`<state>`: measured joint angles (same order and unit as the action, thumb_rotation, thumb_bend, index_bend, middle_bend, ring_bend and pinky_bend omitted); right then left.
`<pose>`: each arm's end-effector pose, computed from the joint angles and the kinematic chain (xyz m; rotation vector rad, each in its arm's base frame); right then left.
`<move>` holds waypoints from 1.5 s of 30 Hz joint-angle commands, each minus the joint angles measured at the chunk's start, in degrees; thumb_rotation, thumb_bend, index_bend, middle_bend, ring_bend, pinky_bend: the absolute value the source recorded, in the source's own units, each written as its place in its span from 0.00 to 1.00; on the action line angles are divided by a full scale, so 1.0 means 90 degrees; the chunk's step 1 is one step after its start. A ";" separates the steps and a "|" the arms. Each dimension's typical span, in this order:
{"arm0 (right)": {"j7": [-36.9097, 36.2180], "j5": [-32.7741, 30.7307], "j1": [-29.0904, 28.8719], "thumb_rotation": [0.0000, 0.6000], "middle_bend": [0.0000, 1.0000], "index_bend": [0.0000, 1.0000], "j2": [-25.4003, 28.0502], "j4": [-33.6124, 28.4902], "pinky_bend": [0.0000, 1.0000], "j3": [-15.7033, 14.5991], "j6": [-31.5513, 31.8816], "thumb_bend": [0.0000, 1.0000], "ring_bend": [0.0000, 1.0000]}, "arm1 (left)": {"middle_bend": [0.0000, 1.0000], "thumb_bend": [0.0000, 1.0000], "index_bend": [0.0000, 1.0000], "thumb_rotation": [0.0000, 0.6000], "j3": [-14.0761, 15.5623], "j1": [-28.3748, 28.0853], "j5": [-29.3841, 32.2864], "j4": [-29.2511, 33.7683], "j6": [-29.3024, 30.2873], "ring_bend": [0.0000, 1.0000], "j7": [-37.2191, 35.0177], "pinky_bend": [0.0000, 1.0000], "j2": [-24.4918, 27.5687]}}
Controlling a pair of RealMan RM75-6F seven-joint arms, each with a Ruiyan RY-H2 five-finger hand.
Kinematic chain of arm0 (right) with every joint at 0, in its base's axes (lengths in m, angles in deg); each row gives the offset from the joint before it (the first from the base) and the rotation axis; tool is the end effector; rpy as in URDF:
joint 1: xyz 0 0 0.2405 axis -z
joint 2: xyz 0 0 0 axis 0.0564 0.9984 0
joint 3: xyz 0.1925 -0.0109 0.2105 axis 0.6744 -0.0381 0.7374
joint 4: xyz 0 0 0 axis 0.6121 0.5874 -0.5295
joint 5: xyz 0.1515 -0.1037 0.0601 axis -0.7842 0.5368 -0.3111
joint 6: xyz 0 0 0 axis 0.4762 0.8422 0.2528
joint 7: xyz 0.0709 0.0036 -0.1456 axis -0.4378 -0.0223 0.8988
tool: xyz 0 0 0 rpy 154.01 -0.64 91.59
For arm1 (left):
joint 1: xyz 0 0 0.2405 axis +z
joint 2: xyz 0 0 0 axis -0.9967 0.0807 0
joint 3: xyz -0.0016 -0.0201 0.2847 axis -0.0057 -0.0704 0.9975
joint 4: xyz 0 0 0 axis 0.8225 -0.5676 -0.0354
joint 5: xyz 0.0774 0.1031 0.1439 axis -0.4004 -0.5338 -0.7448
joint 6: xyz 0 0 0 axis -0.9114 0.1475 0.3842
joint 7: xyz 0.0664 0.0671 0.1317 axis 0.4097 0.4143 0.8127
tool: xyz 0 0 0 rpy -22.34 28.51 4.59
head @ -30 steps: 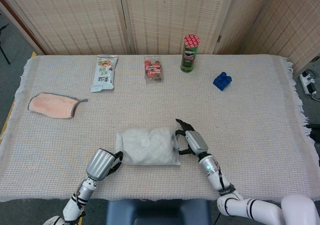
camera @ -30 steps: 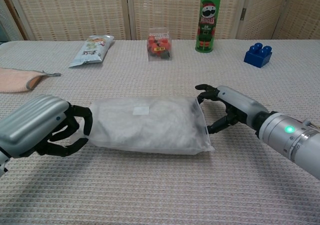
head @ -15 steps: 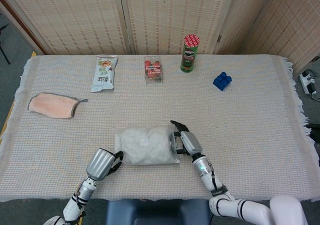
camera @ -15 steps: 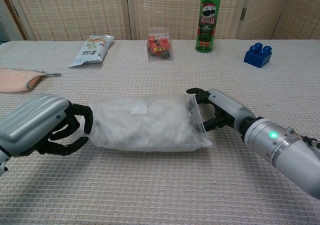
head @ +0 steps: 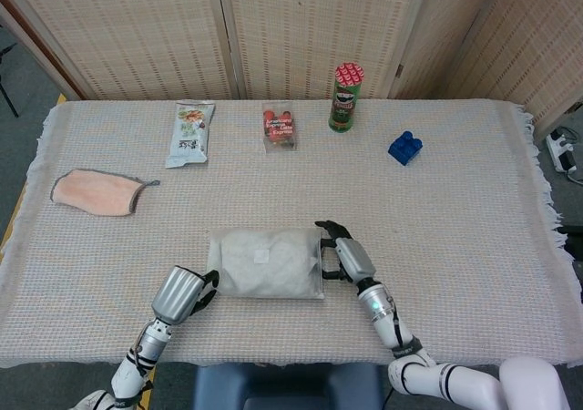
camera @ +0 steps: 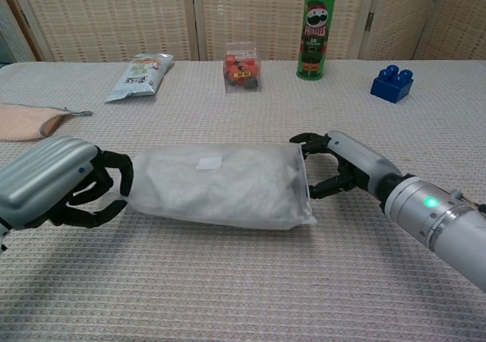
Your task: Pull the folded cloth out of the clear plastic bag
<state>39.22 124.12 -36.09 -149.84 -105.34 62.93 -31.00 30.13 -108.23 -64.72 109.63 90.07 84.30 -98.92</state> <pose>-0.1962 -0.3356 -0.0940 1.5362 -1.5839 1.2654 -0.2210 0.2657 -0.0380 -1.7785 -0.6710 -1.2107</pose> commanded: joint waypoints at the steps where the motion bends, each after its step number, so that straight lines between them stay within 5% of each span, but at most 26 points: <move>1: 0.0166 -0.0030 0.0097 1.00 0.10 0.71 0.0344 -0.0320 0.00 -0.0038 0.0016 0.64 0.00 | 1.00 0.49 0.75 1.00 -0.0023 -0.0004 0.0024 -0.0078 0.0006 1.00 -0.0021 1.00 0.0017; 20: 0.0521 -0.0030 0.0645 1.00 0.09 0.71 0.2271 -0.1498 0.00 -0.0280 0.0296 0.64 0.00 | 1.00 0.49 0.75 1.00 -0.0210 0.0061 0.0321 -0.0811 0.0083 1.00 -0.0261 1.00 0.0320; 42: 0.0002 -0.0536 0.1104 1.00 0.09 0.71 0.3297 -0.0908 0.00 0.0016 0.0482 0.64 0.00 | 1.00 0.49 0.75 1.00 -0.0377 0.0350 0.0765 -0.1461 0.0275 1.00 -0.0911 1.00 0.0706; 45: -0.0260 -0.0394 0.1117 1.00 0.05 0.59 0.3386 -0.0949 0.00 -0.0072 0.0343 0.56 0.00 | 1.00 0.39 0.62 1.00 -0.0283 0.0389 0.0742 -0.1240 0.0210 1.00 -0.0959 1.00 0.0794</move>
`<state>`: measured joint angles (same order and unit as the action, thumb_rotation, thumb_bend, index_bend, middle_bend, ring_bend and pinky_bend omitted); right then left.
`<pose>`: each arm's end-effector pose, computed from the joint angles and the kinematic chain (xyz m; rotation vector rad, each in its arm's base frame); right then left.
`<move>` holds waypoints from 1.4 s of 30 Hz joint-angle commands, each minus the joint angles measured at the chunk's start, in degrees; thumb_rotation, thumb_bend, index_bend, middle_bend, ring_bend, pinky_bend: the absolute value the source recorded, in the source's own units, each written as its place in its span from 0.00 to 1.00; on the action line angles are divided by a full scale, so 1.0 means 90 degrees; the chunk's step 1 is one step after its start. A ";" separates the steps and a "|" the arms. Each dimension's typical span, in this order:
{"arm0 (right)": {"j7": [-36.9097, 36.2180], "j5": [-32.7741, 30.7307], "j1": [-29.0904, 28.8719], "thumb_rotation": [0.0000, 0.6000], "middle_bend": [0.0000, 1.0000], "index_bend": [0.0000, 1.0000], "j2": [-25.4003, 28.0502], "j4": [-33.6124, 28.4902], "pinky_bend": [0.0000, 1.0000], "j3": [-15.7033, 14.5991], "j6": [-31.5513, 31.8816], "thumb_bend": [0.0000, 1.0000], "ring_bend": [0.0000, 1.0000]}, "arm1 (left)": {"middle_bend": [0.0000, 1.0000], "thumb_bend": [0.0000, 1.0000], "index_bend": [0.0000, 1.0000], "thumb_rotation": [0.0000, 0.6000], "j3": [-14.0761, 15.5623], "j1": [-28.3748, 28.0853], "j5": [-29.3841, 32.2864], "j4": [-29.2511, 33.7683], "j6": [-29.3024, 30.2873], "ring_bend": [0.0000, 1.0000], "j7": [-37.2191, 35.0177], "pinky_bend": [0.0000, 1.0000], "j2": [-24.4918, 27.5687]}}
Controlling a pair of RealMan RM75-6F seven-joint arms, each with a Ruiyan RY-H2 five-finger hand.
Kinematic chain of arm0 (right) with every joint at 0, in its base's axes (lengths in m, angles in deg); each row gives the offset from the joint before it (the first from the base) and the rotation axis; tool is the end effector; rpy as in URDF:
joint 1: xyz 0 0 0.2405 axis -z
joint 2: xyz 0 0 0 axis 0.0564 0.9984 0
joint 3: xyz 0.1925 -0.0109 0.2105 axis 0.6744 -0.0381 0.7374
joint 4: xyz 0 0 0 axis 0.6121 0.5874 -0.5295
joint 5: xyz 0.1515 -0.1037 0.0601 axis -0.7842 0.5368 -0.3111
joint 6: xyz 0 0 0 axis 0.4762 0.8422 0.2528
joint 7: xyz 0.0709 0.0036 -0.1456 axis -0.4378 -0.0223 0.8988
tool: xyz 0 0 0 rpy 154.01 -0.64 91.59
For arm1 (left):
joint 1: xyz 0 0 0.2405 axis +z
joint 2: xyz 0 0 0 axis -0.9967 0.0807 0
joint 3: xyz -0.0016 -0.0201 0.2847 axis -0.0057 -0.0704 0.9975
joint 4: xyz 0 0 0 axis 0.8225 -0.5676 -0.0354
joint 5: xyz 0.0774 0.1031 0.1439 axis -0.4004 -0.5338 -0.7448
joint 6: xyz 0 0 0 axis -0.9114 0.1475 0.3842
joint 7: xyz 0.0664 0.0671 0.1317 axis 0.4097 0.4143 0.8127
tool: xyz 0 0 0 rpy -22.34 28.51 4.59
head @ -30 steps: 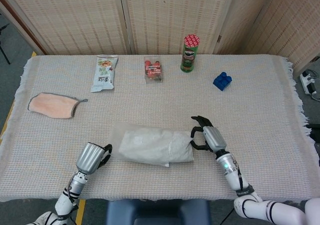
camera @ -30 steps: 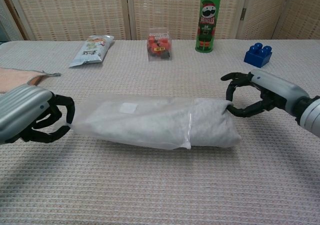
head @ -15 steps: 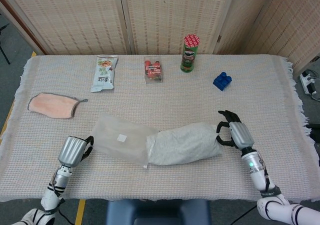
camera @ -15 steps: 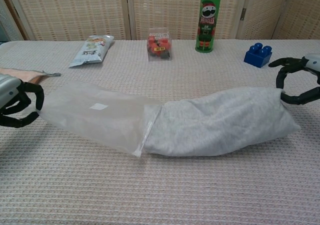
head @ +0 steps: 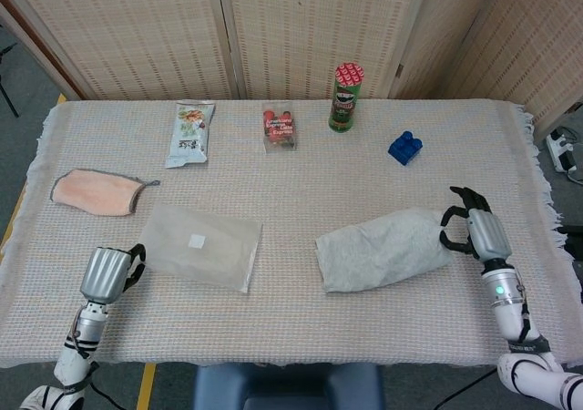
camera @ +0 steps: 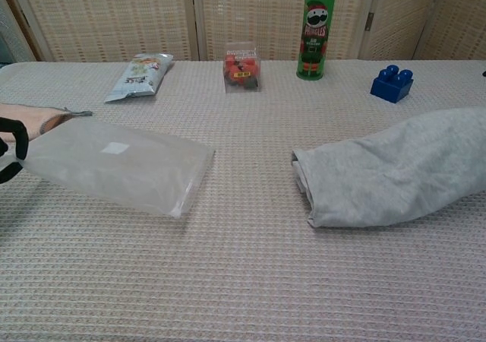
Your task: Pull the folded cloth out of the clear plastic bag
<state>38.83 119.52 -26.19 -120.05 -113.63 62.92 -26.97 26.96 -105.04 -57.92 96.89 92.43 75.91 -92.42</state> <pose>-0.3366 -0.3369 0.1114 1.2934 -1.2943 1.0320 -0.3148 0.2928 0.0401 -1.5820 -0.6067 -1.0015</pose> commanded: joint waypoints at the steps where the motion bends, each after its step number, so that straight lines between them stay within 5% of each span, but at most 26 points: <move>1: -0.0336 0.0198 0.0024 1.00 0.02 0.45 0.0106 -0.0047 0.00 -0.0099 -0.0120 0.50 0.00 | 1.00 0.32 0.51 1.00 0.0093 0.0039 -0.0006 0.0307 -0.0103 1.00 0.0016 1.00 0.0119; 5: -0.0497 0.0487 0.0042 1.00 0.00 0.02 0.0290 -0.0151 0.00 -0.0235 -0.0142 0.37 0.00 | 0.89 0.17 0.18 1.00 0.0173 0.0024 0.0029 0.1291 -0.0358 0.87 0.0104 0.94 0.0504; 10: -0.0233 0.0979 0.0099 1.00 0.00 0.00 0.0970 -0.0759 0.00 -0.0552 -0.0135 0.24 0.00 | 0.58 0.15 0.11 1.00 0.0255 -0.0005 0.0151 0.2856 -0.0739 0.56 0.0067 0.67 0.1308; 15: 0.1146 0.1128 0.0521 1.00 0.00 0.00 0.1871 -0.1869 0.00 -0.0809 0.0529 0.16 0.00 | 0.37 0.16 0.12 1.00 0.0379 0.0035 0.0447 0.4219 -0.1154 0.28 0.0306 0.42 0.2287; 22: 0.2831 0.1212 0.1324 1.00 0.00 0.00 0.2149 -0.2744 0.00 -0.1027 0.1936 0.15 0.00 | 0.26 0.17 0.16 1.00 0.0717 0.0044 0.0840 0.5682 -0.1929 0.16 -0.0165 0.29 0.4010; 25: 0.3107 0.1290 0.1606 1.00 0.00 0.00 0.2093 -0.2797 0.00 -0.1113 0.2365 0.16 0.00 | 0.24 0.17 0.16 1.00 0.0730 0.0339 0.0641 0.5587 -0.1352 0.14 -0.0166 0.26 0.4210; 30: 0.3091 0.1359 0.1932 1.00 0.00 0.00 0.1876 -0.2580 0.00 -0.1192 0.2772 0.16 0.00 | 0.22 0.17 0.16 1.00 0.0753 0.1028 0.0229 0.4767 -0.0082 0.11 -0.0059 0.23 0.3651; 42: 0.2857 0.1493 0.1971 1.00 0.00 0.00 0.1833 -0.2442 0.00 -0.1163 0.2684 0.15 0.00 | 0.21 0.17 0.19 1.00 0.0704 0.1189 0.0046 0.4347 0.0034 0.10 -0.0110 0.22 0.3490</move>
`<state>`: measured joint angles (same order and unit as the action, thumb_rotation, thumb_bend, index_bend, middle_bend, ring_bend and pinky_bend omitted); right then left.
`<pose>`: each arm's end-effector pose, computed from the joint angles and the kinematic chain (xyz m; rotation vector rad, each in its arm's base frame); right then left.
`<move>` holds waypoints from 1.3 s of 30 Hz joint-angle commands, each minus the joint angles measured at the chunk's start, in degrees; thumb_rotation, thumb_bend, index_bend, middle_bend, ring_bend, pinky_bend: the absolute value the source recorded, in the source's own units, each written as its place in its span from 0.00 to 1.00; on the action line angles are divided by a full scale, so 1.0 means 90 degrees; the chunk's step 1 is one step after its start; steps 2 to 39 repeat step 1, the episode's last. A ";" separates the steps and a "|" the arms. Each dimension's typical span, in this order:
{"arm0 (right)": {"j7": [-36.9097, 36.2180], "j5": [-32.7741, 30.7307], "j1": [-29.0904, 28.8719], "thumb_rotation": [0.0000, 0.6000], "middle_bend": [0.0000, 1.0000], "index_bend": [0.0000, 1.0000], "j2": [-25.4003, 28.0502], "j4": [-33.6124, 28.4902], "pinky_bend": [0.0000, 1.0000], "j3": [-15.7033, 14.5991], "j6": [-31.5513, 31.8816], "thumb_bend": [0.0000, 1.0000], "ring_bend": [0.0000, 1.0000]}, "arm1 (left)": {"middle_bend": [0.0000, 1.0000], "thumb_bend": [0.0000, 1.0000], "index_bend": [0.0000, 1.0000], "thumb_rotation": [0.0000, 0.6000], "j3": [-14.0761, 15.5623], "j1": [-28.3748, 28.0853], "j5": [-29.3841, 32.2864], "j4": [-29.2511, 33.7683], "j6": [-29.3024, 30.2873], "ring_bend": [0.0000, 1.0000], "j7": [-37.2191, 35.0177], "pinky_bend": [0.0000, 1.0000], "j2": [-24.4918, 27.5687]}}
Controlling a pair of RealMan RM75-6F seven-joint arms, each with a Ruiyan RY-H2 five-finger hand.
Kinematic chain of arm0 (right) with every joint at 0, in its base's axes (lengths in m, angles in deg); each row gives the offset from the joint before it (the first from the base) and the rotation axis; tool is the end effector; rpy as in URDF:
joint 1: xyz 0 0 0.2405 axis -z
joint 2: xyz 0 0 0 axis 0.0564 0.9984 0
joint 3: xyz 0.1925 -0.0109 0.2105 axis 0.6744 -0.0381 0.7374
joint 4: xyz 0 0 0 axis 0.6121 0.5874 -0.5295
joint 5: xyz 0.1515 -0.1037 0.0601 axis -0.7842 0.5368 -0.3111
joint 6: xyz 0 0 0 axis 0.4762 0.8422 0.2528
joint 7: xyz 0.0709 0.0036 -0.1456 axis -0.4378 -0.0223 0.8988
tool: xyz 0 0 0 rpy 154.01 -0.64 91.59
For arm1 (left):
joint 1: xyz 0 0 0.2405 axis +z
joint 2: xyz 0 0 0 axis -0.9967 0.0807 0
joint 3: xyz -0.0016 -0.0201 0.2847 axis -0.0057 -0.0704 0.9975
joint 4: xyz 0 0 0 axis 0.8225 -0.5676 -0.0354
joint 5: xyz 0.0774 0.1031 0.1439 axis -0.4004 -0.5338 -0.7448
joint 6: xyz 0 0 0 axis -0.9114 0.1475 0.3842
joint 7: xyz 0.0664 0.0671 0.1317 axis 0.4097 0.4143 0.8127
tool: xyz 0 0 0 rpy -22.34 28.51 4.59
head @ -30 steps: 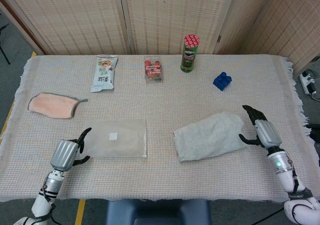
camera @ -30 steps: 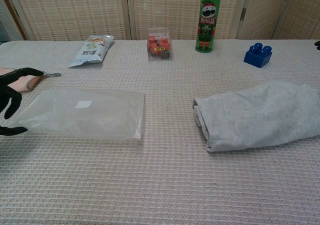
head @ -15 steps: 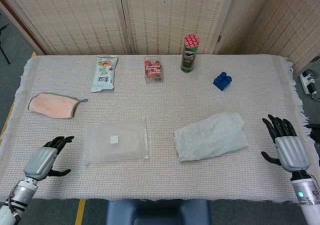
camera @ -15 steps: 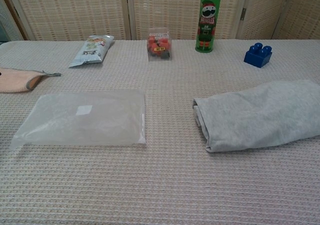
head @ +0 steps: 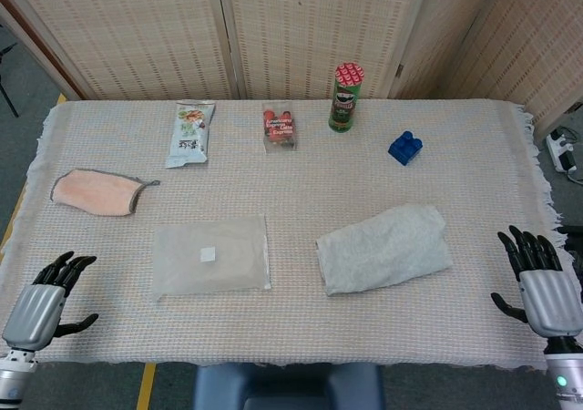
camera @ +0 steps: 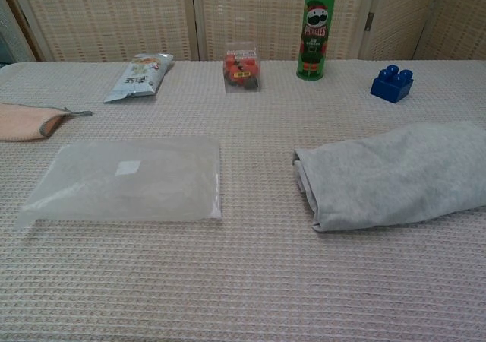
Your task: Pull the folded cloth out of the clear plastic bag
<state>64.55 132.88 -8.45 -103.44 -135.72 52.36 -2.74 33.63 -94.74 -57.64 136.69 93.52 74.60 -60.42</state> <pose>-0.3279 -0.1935 0.1940 1.4256 -0.8602 0.7669 -0.3178 0.2027 0.1674 -1.5370 -0.9141 -0.9394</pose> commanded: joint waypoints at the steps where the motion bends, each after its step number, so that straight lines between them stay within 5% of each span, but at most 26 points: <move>1: 0.0007 0.0006 -0.0005 1.00 0.00 0.00 -0.0022 0.0026 0.00 0.0017 -0.0024 0.15 0.00 | 0.21 0.17 0.19 1.00 -0.0048 0.0041 0.0030 -0.0081 -0.0113 0.10 0.0039 0.22 -0.0072; 39: 0.0007 0.0006 -0.0005 1.00 0.00 0.00 -0.0022 0.0026 0.00 0.0017 -0.0024 0.15 0.00 | 0.21 0.17 0.19 1.00 -0.0048 0.0041 0.0030 -0.0081 -0.0113 0.10 0.0039 0.22 -0.0072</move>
